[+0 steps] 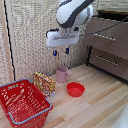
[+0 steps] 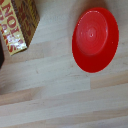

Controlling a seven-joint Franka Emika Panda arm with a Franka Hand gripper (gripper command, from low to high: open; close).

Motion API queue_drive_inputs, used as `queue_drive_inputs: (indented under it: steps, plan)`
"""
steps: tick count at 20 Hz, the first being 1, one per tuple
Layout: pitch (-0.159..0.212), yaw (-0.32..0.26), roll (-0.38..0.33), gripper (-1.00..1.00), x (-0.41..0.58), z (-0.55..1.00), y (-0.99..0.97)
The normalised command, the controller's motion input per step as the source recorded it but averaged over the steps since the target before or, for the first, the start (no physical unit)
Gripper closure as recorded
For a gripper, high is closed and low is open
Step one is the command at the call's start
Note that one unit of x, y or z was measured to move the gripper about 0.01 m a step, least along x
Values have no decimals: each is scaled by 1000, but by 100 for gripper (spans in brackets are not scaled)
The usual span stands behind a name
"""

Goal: Meticulously direct the gripper system near the nourishment stick. Grapple the nourishment stick firmly with the gripper system. Progress with the gripper system grasping the stick toward the storage box. Tenderly permit the nourishment stick to descend into the box.

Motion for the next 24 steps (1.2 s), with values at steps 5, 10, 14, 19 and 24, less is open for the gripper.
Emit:
queue_drive_inputs:
  steps: [5, 10, 14, 19, 24]
  plan:
    - [13, 48, -79, -100, 162, -201, 687]
    - [32, 61, -94, -100, 167, -195, 638]
    - [54, 93, -72, -100, 274, -169, 476]
    - [44, 130, -56, -100, 435, -205, 362]
    - [33, 202, -53, -100, 557, -217, 153]
